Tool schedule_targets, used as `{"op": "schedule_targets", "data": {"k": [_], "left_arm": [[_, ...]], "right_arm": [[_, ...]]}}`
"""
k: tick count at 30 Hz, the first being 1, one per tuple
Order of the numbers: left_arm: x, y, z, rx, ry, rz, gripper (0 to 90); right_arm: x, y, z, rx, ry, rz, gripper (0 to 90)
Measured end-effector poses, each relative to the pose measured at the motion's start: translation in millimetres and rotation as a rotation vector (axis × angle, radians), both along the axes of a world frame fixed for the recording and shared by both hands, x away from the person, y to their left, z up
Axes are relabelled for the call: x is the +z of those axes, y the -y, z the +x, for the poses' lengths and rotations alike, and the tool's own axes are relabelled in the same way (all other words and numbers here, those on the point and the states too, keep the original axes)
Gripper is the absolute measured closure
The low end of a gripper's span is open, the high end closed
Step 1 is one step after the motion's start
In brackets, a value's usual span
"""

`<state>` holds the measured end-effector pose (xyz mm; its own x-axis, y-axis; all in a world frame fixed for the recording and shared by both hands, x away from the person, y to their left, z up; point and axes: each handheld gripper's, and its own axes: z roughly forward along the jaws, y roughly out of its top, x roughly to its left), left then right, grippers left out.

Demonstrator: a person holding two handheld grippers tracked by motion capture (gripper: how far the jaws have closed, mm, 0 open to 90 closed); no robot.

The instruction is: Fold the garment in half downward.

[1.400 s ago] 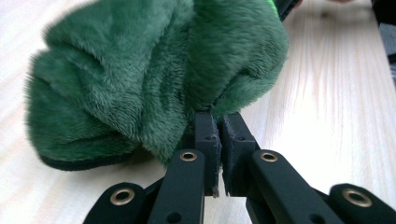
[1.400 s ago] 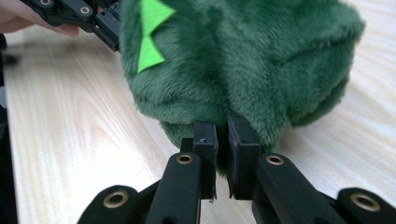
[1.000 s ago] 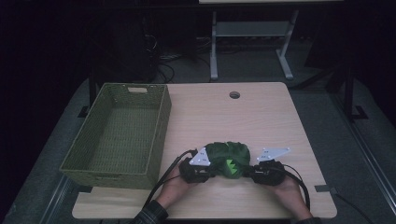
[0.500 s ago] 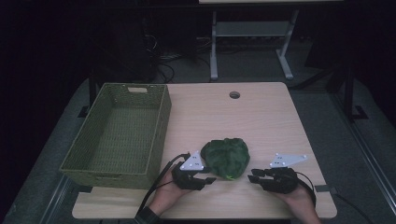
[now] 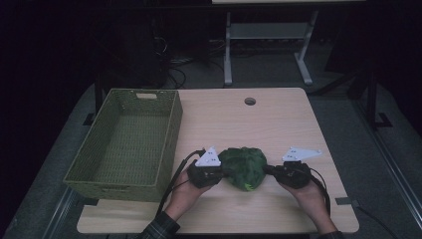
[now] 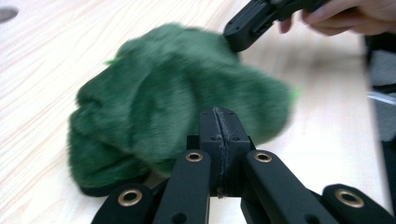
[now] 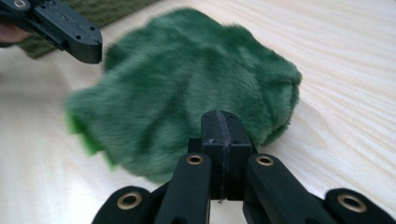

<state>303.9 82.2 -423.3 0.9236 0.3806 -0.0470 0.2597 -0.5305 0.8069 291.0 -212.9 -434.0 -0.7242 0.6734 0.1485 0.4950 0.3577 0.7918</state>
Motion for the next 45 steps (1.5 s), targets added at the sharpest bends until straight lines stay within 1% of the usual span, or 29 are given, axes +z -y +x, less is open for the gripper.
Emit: {"op": "schedule_targets", "data": {"k": [4,5,6,8,10,13,14,15,18,19,20,21,23,25,27,29,31,34,35,36,37,38,39,40,41,42,43,44,45], "left_arm": [[-17.4,1.5,11.8,0.034,-0.020,0.070,89.5],[-21.8,2.2,13.3,0.040,-0.031,0.069,89.6],[-24.5,2.7,14.5,0.040,-0.033,0.076,89.6],[-29.8,4.7,17.7,0.043,-0.029,0.108,89.5],[-33.8,6.9,21.0,0.048,-0.028,0.119,89.6],[-37.9,11.2,26.4,0.046,-0.015,0.155,89.6],[-39.6,13.0,28.1,0.045,-0.018,0.163,89.6],[-40.5,13.7,28.8,0.046,-0.018,0.163,89.5],[-40.7,12.2,30.6,0.050,-0.025,0.154,89.5],[-39.6,10.9,30.6,0.052,-0.025,0.152,89.5],[-38.0,9.4,30.1,0.057,-0.023,0.145,89.5],[-36.9,8.3,29.9,0.059,-0.024,0.136,89.4],[-31.9,5.5,28.4,0.060,-0.026,0.113,89.1],[-25.7,2.8,26.1,0.055,-0.018,0.108,89.0],[-18.4,-0.7,22.0,0.054,-0.017,0.086,89.0],[-13.3,-3.1,18.2,0.050,-0.026,0.074,89.1],[-9.9,-4.0,13.8,0.045,-0.036,0.059,89.3],[-6.9,-3.4,7.2,0.025,-0.050,0.050,89.4],[-6.7,-2.4,4.3,0.022,-0.058,0.045,89.5],[-6.7,-1.7,2.2,0.009,-0.060,0.046,89.4],[-7.3,-0.6,-0.6,0.005,-0.070,0.039,89.4],[-7.9,0.1,-2.9,-0.006,-0.073,0.039,89.5],[-9.1,1.6,-5.7,-0.010,-0.083,0.029,89.5],[-10.3,3.0,-7.9,-0.020,-0.084,0.031,89.4],[-11.5,4.9,-10.1,-0.028,-0.087,0.035,89.4],[-12.8,6.9,-11.7,-0.035,-0.090,0.037,89.4],[-13.8,8.3,-12.5,-0.038,-0.093,0.035,89.4],[-15.4,10.8,-13.5,-0.044,-0.099,0.034,89.4],[-16.6,12.6,-13.8,-0.050,-0.100,0.036,89.4]], "right_arm": [[-12.6,-4.1,12.4,-0.011,-0.046,-0.030,89.7],[-16.5,-5.8,15.1,-0.016,-0.064,-0.039,89.7],[-20.0,-6.7,17.9,-0.011,-0.066,-0.050,89.7],[-24.9,-9.4,21.8,-0.006,-0.080,-0.063,89.7],[-29.2,-12.8,24.7,-0.003,-0.095,-0.069,89.7],[-33.7,-16.0,27.9,0.002,-0.105,-0.080,89.7],[-34.9,-16.9,28.3,0.001,-0.110,-0.080,89.7],[-36.1,-17.3,28.6,-0.001,-0.119,-0.083,89.7],[-36.5,-16.6,28.2,-0.002,-0.123,-0.086,89.7],[-35.7,-14.5,28.1,0.002,-0.113,-0.088,89.6],[-34.1,-13.7,27.1,-0.007,-0.118,-0.080,89.6],[-32.6,-11.7,26.8,-0.011,-0.113,-0.083,89.6],[-30.7,-8.6,26.1,-0.020,-0.109,-0.083,89.7],[-28.3,-3.8,26.1,-0.027,-0.089,-0.089,89.7],[-25.1,1.9,25.6,-0.046,-0.083,-0.076,89.7],[-21.9,8.0,26.2,-0.067,-0.080,-0.064,89.7],[-17.8,14.8,29.1,-0.086,-0.070,-0.063,89.7],[-11.1,23.6,36.6,-0.115,-0.047,-0.050,89.8],[-9.6,25.2,41.0,-0.122,-0.051,-0.049,89.8],[-8.4,25.9,45.4,-0.126,-0.043,-0.052,89.7],[-7.4,26.2,50.0,-0.130,-0.036,-0.049,89.8],[-6.7,26.1,54.5,-0.133,-0.035,-0.040,89.8],[-6.6,25.3,60.5,-0.132,-0.037,-0.047,89.8],[-6.1,23.7,65.2,-0.136,-0.041,-0.051,89.8],[-6.6,22.7,69.6,-0.136,-0.030,-0.043,89.8],[-6.8,21.1,75.1,-0.134,-0.045,-0.037,89.8],[-7.1,18.7,79.9,-0.134,-0.052,-0.043,89.7],[-7.5,17.1,83.1,-0.135,-0.044,-0.042,89.8],[-8.5,15.2,87.3,-0.132,-0.032,-0.026,89.8]]}}
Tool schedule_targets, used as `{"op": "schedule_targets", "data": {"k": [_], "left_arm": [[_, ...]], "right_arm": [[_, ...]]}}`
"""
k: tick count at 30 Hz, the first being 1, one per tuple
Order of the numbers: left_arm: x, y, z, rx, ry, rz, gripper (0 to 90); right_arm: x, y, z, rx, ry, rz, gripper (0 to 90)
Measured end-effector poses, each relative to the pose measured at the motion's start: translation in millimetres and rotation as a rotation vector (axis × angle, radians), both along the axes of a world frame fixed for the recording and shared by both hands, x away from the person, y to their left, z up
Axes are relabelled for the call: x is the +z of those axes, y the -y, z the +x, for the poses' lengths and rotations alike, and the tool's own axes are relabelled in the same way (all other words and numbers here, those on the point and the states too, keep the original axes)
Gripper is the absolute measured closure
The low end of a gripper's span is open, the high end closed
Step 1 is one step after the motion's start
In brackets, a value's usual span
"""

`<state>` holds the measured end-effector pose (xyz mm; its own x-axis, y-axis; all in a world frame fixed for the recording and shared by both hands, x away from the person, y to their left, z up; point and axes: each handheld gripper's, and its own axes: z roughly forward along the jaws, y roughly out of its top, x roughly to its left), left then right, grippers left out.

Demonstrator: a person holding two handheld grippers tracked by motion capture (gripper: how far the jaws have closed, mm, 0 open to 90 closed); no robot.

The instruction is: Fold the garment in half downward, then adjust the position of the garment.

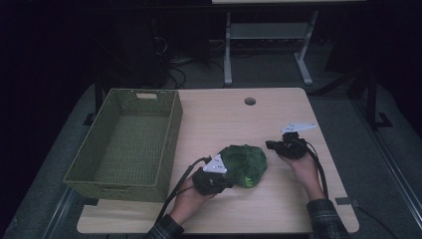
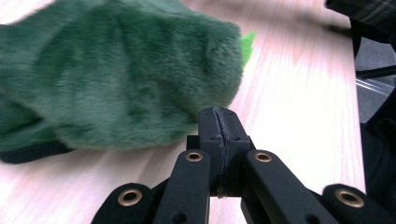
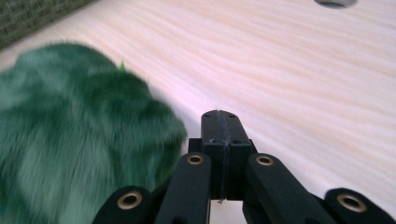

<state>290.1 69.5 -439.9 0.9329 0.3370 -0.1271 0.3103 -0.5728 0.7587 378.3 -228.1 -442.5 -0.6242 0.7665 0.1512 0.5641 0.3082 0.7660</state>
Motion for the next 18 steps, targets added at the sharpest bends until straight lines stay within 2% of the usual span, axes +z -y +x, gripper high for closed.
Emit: {"op": "schedule_targets", "data": {"k": [1,4,7,10,11,18], "left_arm": [[-1.3,2.2,-0.8,0.001,-0.004,-0.002,89.4],[-5.2,8.5,-0.5,-0.012,-0.011,0.003,89.4],[-9.6,15.2,0.8,-0.020,-0.022,0.001,89.4],[-13.1,22.2,1.7,-0.031,-0.025,0.002,89.4],[-14.3,23.8,1.8,-0.028,-0.029,-0.001,89.4],[-21.6,25.3,13.7,-0.011,-0.019,0.031,89.3]], "right_arm": [[-0.5,-2.3,4.2,0.007,-0.021,0.007,89.8],[-3.1,-12.3,13.8,0.024,-0.017,0.004,89.8],[-6.3,-23.4,23.4,0.053,-0.035,-0.005,89.8],[-8.9,-34.0,29.4,0.085,-0.028,0.008,89.7],[-10.6,-36.0,31.3,0.100,-0.041,0.008,89.7],[-14.7,-40.6,28.3,0.149,-0.088,0.000,89.7]]}}
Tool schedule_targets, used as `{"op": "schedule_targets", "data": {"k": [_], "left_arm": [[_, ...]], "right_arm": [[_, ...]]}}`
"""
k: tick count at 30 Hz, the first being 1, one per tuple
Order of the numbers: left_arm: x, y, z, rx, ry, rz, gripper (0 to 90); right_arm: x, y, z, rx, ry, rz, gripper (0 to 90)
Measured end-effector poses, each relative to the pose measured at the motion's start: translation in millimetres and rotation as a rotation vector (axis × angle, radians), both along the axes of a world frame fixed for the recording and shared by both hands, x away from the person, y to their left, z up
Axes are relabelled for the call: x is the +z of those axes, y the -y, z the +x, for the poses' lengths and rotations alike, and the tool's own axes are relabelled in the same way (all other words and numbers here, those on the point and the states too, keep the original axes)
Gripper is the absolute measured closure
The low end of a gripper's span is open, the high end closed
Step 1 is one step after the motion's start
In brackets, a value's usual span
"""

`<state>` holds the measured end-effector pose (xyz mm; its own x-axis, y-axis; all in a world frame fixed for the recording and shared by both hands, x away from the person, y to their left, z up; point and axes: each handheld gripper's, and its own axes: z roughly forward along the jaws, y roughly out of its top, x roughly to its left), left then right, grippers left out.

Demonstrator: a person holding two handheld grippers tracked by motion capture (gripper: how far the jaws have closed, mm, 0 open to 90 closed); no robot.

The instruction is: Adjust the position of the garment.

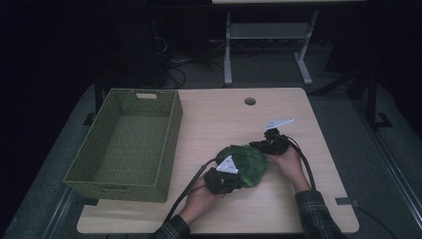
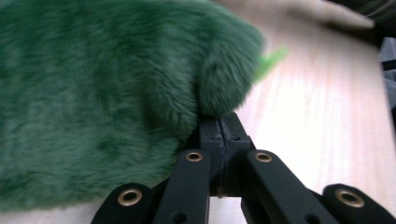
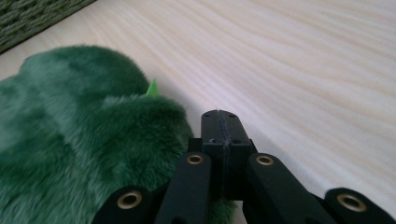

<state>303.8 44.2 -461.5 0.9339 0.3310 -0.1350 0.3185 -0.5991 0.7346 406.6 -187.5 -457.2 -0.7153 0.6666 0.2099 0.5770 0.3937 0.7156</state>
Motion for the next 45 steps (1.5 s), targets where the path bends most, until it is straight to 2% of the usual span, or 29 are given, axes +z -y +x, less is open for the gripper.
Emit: {"op": "schedule_targets", "data": {"k": [4,13,18,22,29,32,34,37,38,39,40,43,45], "left_arm": [[-3.3,-6.3,4.2,0.029,-0.006,0.003,89.4],[-6.2,-18.9,14.5,0.050,-0.002,0.016,89.4],[-7.4,-27.0,21.9,0.071,0.003,0.010,89.4],[-8.6,-32.9,28.0,0.091,0.002,0.004,89.4],[-10.5,-39.5,37.5,0.103,0.012,0.015,89.3],[-9.6,-42.1,39.4,0.100,0.013,0.024,89.3],[-8.2,-43.7,39.1,0.101,0.011,0.021,89.3],[-4.0,-47.1,37.3,0.104,0.016,0.019,89.3],[-2.6,-48.3,36.5,0.104,0.016,0.021,88.7],[-1.5,-49.4,35.8,0.102,0.014,0.021,88.5],[0.1,-51.2,35.3,0.094,0.015,0.027,87.6],[4.8,-55.0,32.5,0.086,0.013,0.033,84.5],[8.8,-56.1,29.4,0.081,0.014,0.034,81.2]], "right_arm": [[1.1,4.0,-8.0,0.017,-0.022,0.001,89.6],[1.3,14.2,-32.1,0.029,-0.016,0.001,89.7],[2.0,20.0,-45.8,0.041,-0.014,-0.007,89.6],[1.1,23.5,-57.5,0.051,-0.035,-0.018,89.6],[0.1,28.4,-78.4,0.073,-0.037,-0.011,89.6],[-0.7,28.4,-88.7,0.079,-0.039,-0.026,89.0],[-0.3,31.0,-94.7,0.065,-0.014,-0.029,88.6],[1.3,39.8,-100.0,0.028,-0.004,-0.024,86.0],[1.1,46.3,-101.8,0.007,0.029,-0.021,83.5],[0.8,51.0,-103.4,-0.014,0.044,-0.014,80.5],[0.3,54.4,-104.6,-0.032,0.041,-0.010,77.1],[-5.7,67.8,-107.6,-0.109,0.080,-0.044,63.2],[-9.3,74.3,-109.5,-0.141,0.082,-0.058,55.3]]}}
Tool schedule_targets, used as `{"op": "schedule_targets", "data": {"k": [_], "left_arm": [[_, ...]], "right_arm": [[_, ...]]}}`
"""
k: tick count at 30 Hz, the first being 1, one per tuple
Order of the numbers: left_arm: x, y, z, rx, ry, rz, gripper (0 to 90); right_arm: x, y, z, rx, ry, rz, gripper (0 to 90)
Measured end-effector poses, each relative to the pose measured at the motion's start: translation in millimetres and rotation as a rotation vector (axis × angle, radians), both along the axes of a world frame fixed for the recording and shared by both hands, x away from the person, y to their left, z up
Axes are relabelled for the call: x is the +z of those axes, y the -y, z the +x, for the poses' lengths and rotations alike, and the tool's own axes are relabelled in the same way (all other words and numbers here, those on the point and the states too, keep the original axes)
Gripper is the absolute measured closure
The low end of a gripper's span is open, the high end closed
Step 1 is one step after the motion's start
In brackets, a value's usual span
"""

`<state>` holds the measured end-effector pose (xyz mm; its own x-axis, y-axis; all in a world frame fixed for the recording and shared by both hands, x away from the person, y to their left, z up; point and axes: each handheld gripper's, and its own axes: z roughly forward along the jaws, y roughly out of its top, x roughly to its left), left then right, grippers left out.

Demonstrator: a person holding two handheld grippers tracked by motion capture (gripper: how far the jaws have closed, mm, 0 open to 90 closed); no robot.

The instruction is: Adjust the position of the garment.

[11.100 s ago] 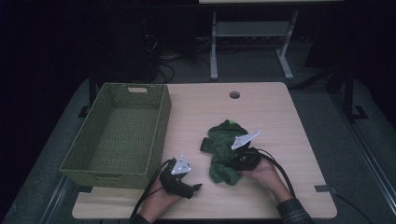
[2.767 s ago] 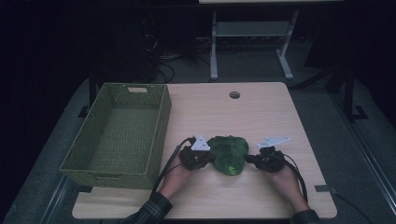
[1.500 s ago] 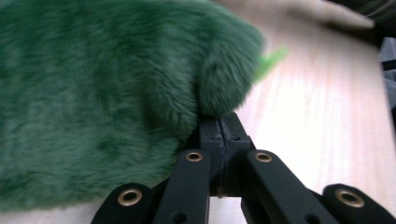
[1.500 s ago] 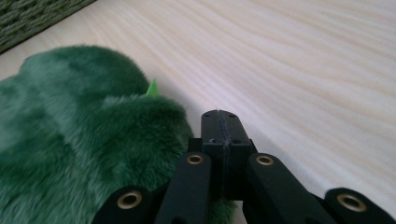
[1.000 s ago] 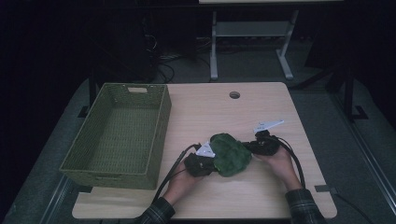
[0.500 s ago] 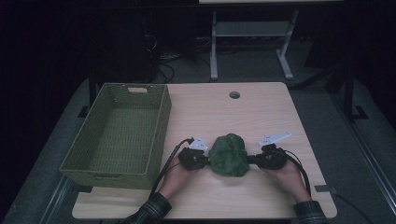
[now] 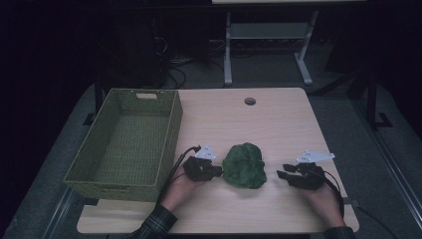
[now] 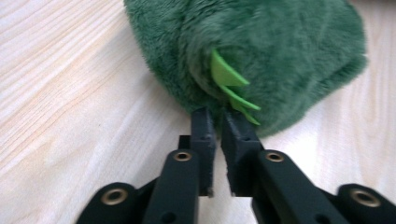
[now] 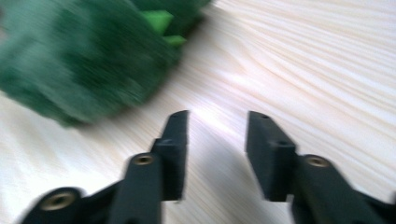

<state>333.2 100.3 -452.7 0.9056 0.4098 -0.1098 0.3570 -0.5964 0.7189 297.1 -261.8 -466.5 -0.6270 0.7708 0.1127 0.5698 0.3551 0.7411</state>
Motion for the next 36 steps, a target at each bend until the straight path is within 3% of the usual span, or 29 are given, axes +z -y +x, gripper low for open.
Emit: {"op": "schedule_targets", "data": {"k": [5,8,9,16,26,36], "left_arm": [[10.6,-1.4,-4.5,-0.014,0.001,0.048,64.0],[17.7,-2.5,-5.4,-0.013,0.026,0.062,53.3],[19.6,-3.3,-4.8,-0.024,0.035,0.071,47.6],[33.2,4.4,-6.7,-0.050,0.055,0.098,26.6],[43.3,31.6,3.4,-0.119,0.071,0.153,16.6],[31.3,50.3,18.5,-0.161,0.049,0.176,14.1]], "right_arm": [[-10.1,8.6,-1.5,-0.067,0.010,-0.064,37.6],[-13.2,10.5,-1.1,-0.082,0.038,-0.078,33.2],[-15.2,11.5,-0.2,-0.093,0.049,-0.072,27.4],[-15.9,12.5,2.9,-0.134,0.031,-0.082,17.8],[-15.9,12.8,3.2,-0.139,0.029,-0.085,17.2],[-15.9,12.8,3.5,-0.143,0.029,-0.085,17.2]]}}
